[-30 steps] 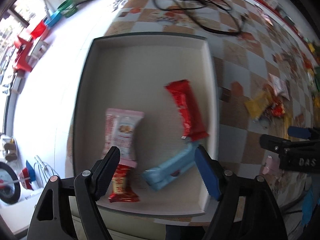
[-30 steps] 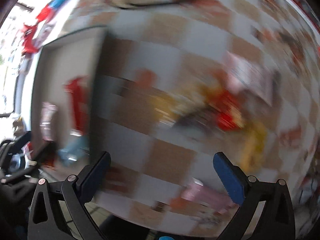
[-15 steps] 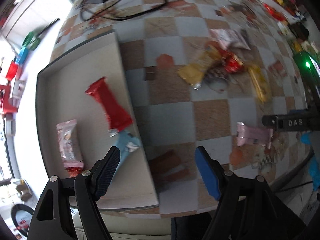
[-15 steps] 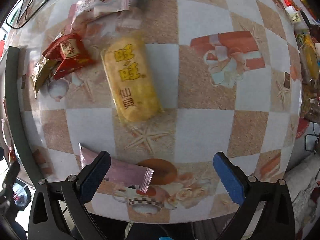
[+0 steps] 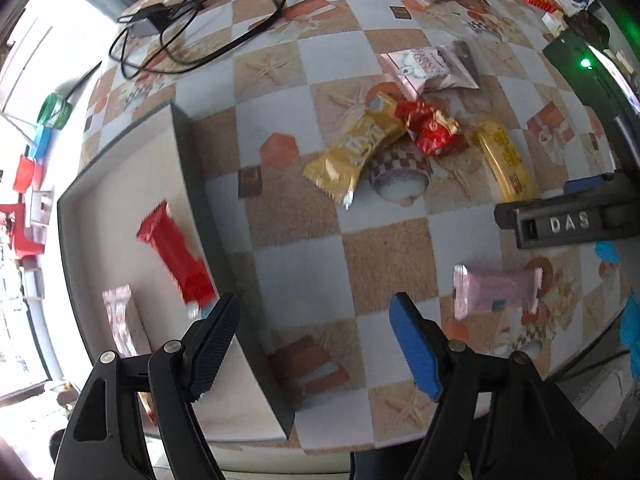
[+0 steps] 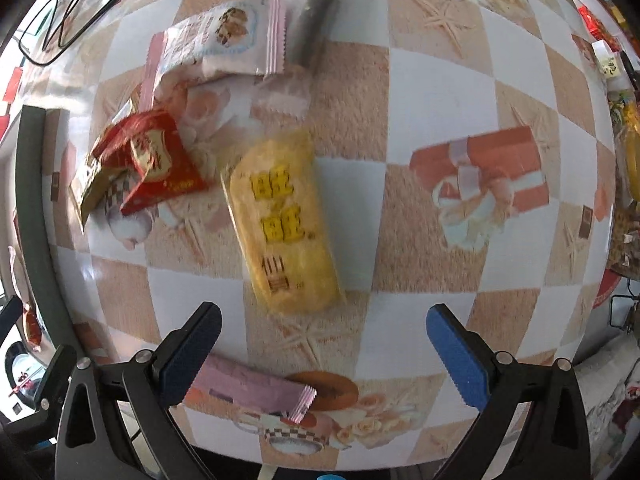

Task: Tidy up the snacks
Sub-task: 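Move both grippers back over the remaining snack pile, then grasp the pink bar with the right gripper while the left grasps the yellow packet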

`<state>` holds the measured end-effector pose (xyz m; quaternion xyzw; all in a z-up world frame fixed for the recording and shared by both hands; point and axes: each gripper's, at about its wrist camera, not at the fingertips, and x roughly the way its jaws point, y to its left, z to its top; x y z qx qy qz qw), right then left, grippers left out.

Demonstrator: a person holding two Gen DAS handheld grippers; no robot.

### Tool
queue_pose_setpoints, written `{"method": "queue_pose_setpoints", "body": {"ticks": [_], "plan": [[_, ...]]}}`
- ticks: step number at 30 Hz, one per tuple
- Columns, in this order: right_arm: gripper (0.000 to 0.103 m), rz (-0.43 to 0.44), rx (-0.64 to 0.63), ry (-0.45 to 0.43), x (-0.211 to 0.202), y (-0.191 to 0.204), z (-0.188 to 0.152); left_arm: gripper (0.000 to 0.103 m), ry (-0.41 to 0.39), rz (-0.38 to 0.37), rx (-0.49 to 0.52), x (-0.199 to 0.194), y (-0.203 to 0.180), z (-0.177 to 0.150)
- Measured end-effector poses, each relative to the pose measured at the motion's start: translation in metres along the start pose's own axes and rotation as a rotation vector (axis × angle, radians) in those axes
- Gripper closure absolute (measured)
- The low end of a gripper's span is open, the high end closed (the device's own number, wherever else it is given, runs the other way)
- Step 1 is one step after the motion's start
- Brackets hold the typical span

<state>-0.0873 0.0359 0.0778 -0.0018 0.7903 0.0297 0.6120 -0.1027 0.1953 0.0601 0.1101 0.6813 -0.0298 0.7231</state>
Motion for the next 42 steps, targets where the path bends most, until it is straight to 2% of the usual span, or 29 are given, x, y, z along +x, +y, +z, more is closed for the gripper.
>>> {"method": "queue_pose_setpoints", "body": {"ticks": [10,15,22,25,27,31,32,33,34,35,36,37,38,39,40,41,42], "plan": [[0.000,-0.006,-0.002,-0.016,-0.013,-0.014,0.038,0.023,-0.031,0.049,0.047,0.028,-0.010,0.064],[0.000,0.004,-0.036,-0.026,-0.012,-0.034,0.045,0.023,-0.015,0.053,0.079,0.044,-0.015,0.081],[0.000,0.019,-0.168,-0.086,-0.032,-0.015,0.017,0.021,-0.011,0.005,0.055,0.060,-0.005,0.105],[0.000,0.031,-0.323,-0.104,-0.035,-0.002,-0.012,0.016,-0.011,-0.002,0.046,0.064,-0.003,0.112],[0.000,-0.013,-0.443,-0.100,-0.029,0.014,-0.031,0.013,-0.016,0.001,0.045,0.067,0.002,0.116],[0.002,-0.039,-0.534,-0.085,-0.016,0.039,-0.043,0.013,-0.015,-0.009,0.040,0.072,0.017,0.121],[0.006,-0.035,-0.539,-0.080,-0.014,0.044,-0.043,0.015,-0.016,-0.009,0.040,0.073,0.018,0.120],[0.022,-0.030,-0.545,-0.070,-0.012,0.049,-0.042,0.016,-0.015,-0.012,0.038,0.072,0.017,0.118],[0.030,-0.035,-0.552,-0.058,-0.008,0.054,-0.041,0.021,-0.012,-0.026,0.033,0.072,0.018,0.118],[0.033,-0.064,-0.561,-0.067,-0.008,0.057,-0.041,0.027,-0.009,-0.036,0.027,0.069,0.012,0.114],[0.040,-0.072,-0.566,-0.073,-0.007,0.063,-0.041,0.032,-0.001,-0.065,0.011,0.068,0.014,0.114],[0.051,-0.086,-0.561,-0.080,-0.009,0.063,-0.039,0.041,0.006,-0.090,-0.003,0.065,0.012,0.109],[0.058,-0.082,-0.544,-0.085,-0.010,0.062,-0.039,0.051,0.009,-0.100,-0.018,0.062,0.010,0.106],[0.071,-0.077,-0.515,-0.084,-0.013,0.055,-0.035,0.057,0.009,-0.102,-0.024,0.061,0.010,0.105],[0.075,-0.066,-0.485,-0.080,-0.015,0.046,-0.036,0.069,0.008,-0.106,-0.026,0.060,0.010,0.103],[0.075,-0.052,-0.441,-0.072,-0.017,0.034,-0.035,0.075,0.014,-0.106,-0.031,0.059,0.009,0.099],[0.075,-0.039,-0.386,-0.065,-0.018,0.021,-0.031,0.076,0.018,-0.104,-0.036,0.059,0.007,0.094]]}}
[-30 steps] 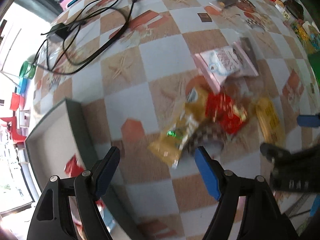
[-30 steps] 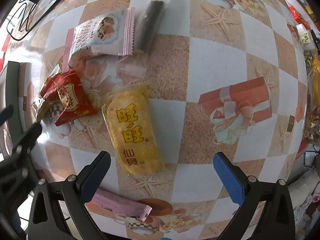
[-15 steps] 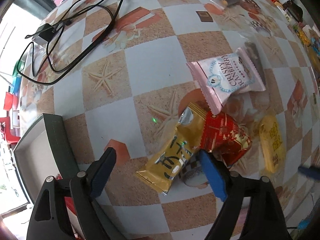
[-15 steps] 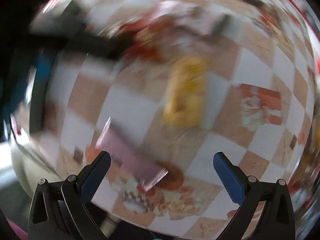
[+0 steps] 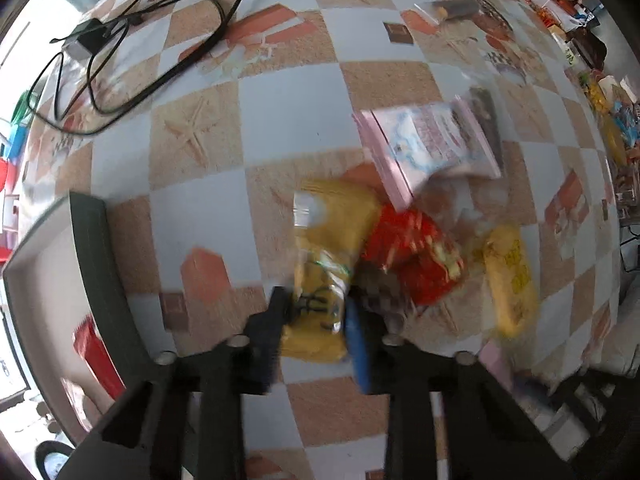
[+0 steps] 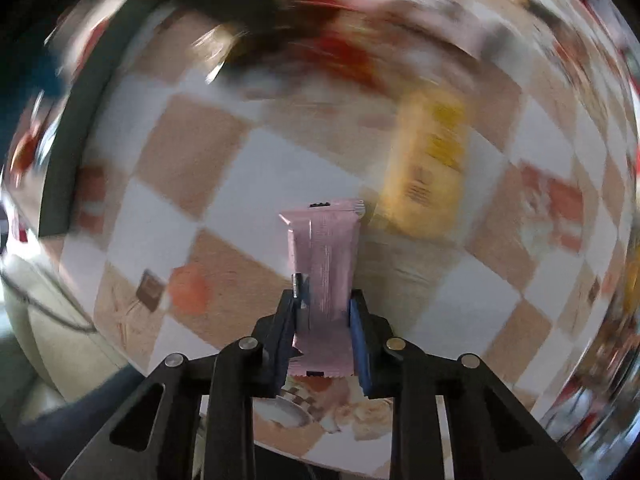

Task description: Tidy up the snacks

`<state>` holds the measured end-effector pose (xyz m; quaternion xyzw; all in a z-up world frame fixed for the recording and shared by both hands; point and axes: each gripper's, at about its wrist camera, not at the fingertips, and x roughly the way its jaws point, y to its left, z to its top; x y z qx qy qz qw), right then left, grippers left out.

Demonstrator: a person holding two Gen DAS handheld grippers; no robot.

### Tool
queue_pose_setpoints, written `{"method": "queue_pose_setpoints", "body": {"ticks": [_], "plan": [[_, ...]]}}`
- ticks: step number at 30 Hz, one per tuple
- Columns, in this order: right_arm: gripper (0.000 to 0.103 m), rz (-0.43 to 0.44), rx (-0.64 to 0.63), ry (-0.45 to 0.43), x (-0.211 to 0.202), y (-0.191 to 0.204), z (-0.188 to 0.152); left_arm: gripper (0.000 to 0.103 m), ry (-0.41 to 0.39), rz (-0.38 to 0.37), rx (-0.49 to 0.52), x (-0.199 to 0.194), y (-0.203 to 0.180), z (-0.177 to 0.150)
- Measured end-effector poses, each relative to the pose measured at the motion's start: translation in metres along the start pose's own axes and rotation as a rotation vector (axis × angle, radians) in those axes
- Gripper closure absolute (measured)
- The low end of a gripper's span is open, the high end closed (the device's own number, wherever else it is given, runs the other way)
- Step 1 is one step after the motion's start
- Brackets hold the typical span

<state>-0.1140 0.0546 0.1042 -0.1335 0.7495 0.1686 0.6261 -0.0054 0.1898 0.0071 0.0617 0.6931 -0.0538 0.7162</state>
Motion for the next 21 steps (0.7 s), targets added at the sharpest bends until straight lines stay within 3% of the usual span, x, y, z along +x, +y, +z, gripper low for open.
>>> {"method": "queue_pose_setpoints", "body": {"ticks": [6,9,10,12,16,21], "plan": [[0.075,0.070,0.285,0.038,-0.003,-0.076,-0.031,0.075,0.036,-0.004,-0.069,0.002,-0.007,-0.050],[0.071,0.156,0.396,0.048,-0.003,-0.104,-0.048,0.060,0.050,0.005,-0.100,0.002,-0.004,-0.065],[0.051,0.167,0.418,0.051,-0.003,-0.109,-0.053,0.048,0.053,0.002,-0.110,0.002,-0.003,-0.068],[0.013,0.143,0.447,0.044,-0.003,-0.116,-0.062,0.039,0.038,0.004,-0.129,-0.002,0.006,-0.070],[0.013,0.116,0.454,0.034,-0.008,-0.121,-0.065,0.032,0.031,0.011,-0.138,-0.006,0.030,-0.069],[0.013,0.084,0.455,0.061,0.020,-0.123,-0.080,0.031,0.084,0.060,-0.040,0.011,0.018,-0.052]]}}
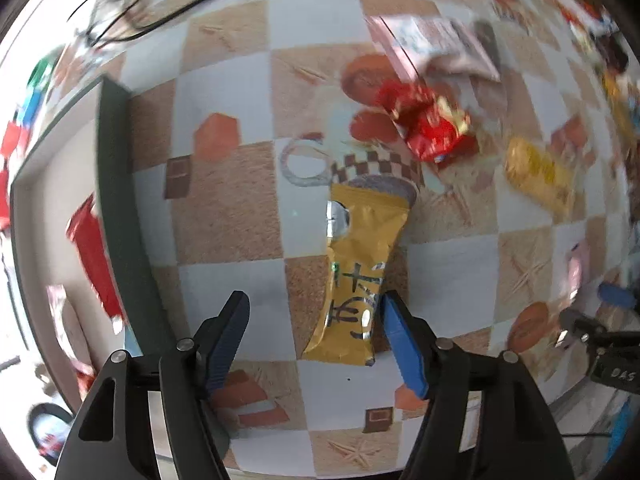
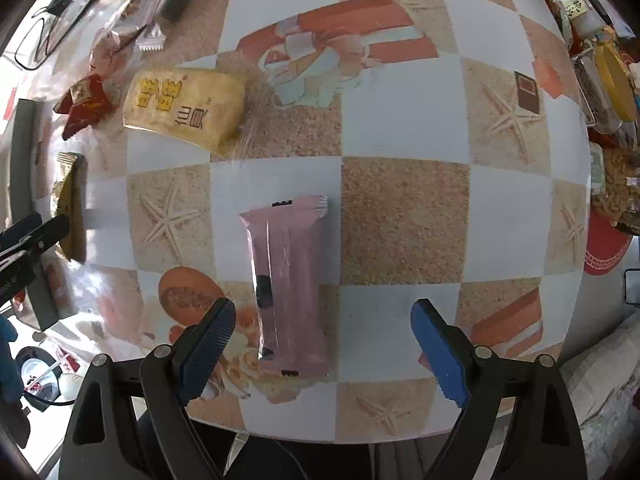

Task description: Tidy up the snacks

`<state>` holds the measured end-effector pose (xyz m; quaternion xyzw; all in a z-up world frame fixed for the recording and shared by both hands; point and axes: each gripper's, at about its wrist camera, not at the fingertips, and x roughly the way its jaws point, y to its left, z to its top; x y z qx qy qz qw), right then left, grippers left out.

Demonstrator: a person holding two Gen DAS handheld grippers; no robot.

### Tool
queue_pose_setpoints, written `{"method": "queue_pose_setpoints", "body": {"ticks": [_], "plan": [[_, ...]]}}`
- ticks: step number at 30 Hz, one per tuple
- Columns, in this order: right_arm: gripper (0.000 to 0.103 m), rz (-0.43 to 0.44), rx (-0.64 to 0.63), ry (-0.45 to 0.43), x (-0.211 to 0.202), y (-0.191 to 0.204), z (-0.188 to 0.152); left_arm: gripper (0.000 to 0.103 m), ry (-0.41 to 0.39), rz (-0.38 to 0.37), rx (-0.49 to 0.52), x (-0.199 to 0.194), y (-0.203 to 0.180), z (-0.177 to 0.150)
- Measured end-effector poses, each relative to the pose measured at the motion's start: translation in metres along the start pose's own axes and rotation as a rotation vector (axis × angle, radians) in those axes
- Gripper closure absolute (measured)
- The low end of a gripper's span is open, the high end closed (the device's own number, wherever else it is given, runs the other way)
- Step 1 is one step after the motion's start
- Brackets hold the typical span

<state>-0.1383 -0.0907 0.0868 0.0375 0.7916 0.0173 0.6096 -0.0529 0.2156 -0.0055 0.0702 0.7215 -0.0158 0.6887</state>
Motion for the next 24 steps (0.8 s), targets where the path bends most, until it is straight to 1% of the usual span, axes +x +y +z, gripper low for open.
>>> {"method": "queue_pose_setpoints", "body": {"ticks": [1,2,3,4,5,6,7,8,9,10,13,14,20,23,24], "plan": [[0.013,-0.011,-0.008,0.001,0.012,0.020,0.000,0.028,-0.012,0.006,0.012,0.001,-0.001,0.004],[0.013,-0.023,-0.022,0.002,0.015,0.025,0.000,0.026,-0.022,0.004,0.012,0.000,-0.013,0.006],[0.013,-0.033,-0.036,0.004,0.017,0.030,0.000,0.025,-0.024,0.000,0.013,0.000,-0.016,0.008],[0.008,-0.054,-0.050,0.006,0.019,0.034,0.001,0.023,-0.025,-0.002,0.009,0.000,-0.019,0.010],[0.007,-0.061,-0.059,0.004,0.019,0.037,0.002,0.021,-0.026,-0.005,0.007,0.000,-0.023,0.010],[0.004,-0.059,-0.060,0.004,0.023,0.041,0.000,0.020,-0.029,-0.008,0.007,0.001,-0.023,0.012],[0.001,-0.059,-0.058,0.006,0.025,0.042,0.001,0.017,-0.031,-0.004,0.007,-0.002,-0.030,0.009],[0.001,-0.062,-0.057,0.008,0.026,0.043,0.003,0.014,-0.033,0.003,0.010,-0.002,-0.030,0.008],[0.001,-0.063,-0.054,0.006,0.019,0.053,0.011,0.013,-0.034,0.008,0.010,-0.002,-0.032,0.008],[0.001,-0.062,-0.052,0.006,0.020,0.055,0.013,0.011,-0.033,0.006,0.008,-0.002,-0.031,0.006],[0.000,-0.057,-0.054,0.006,0.023,0.057,0.015,0.011,-0.029,-0.009,0.002,0.005,-0.033,0.002],[0.000,-0.054,-0.056,0.007,0.031,0.059,0.016,0.011,-0.031,-0.008,0.004,0.008,-0.029,-0.001],[0.000,-0.052,-0.055,0.019,0.028,0.056,0.017,0.011,-0.040,-0.003,0.021,0.015,-0.040,-0.003],[0.000,-0.051,-0.055,0.018,0.028,0.056,0.017,0.011,-0.041,-0.004,0.020,0.004,-0.040,-0.007],[0.000,-0.052,-0.054,0.017,0.028,0.056,0.017,0.011,-0.040,-0.005,0.019,0.006,-0.041,-0.007]]}}
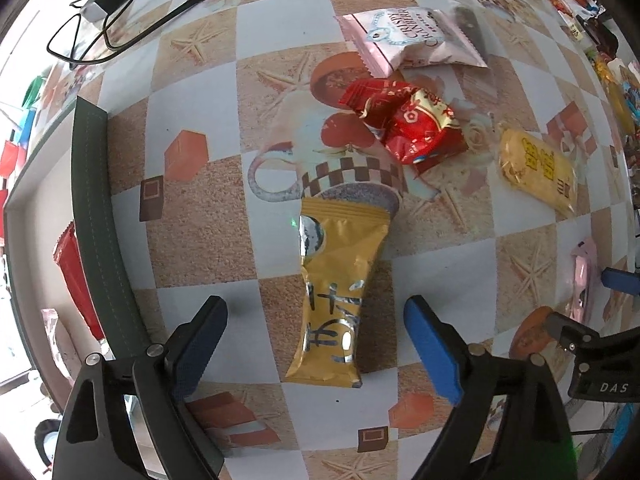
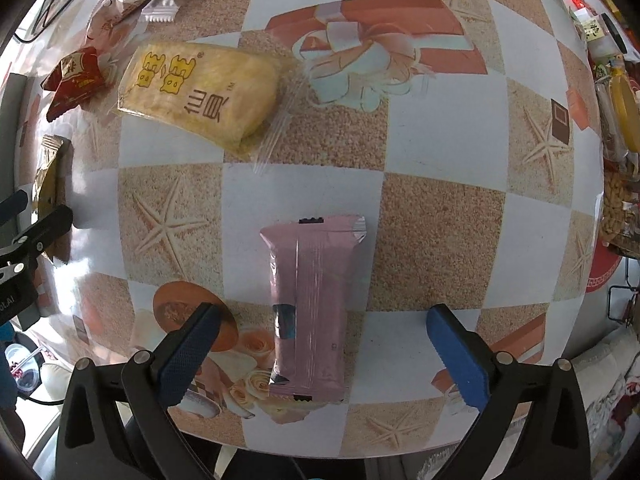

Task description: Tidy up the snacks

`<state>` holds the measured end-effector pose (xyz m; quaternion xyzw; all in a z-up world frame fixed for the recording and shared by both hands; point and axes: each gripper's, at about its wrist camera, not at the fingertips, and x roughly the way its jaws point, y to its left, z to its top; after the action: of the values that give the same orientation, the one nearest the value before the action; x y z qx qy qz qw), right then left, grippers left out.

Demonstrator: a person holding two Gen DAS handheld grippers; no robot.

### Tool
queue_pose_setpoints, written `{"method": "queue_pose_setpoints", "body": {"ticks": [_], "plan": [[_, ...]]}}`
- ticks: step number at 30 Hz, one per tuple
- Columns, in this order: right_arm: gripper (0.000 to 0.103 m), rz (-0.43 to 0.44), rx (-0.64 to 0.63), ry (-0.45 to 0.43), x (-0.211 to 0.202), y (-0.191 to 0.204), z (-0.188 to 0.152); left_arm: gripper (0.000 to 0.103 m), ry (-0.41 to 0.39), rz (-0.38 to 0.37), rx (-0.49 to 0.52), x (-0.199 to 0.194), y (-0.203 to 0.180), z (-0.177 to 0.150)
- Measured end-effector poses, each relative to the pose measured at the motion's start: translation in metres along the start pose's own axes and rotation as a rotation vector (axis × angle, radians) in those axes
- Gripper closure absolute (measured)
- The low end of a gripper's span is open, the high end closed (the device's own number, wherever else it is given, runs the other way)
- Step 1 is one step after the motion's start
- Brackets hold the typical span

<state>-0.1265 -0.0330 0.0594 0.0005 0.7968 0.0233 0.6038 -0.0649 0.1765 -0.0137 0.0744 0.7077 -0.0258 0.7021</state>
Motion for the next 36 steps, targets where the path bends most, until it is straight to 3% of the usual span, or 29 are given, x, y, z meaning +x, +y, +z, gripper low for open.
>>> {"method": "queue_pose_setpoints", "body": {"ticks": [36], "plan": [[0.000,0.003,-0.005,-0.009,-0.0027,-0.0024,-0.0017,0.011,0.008,-0.015,-0.014,0.0056,0.0009,0.0029]]}}
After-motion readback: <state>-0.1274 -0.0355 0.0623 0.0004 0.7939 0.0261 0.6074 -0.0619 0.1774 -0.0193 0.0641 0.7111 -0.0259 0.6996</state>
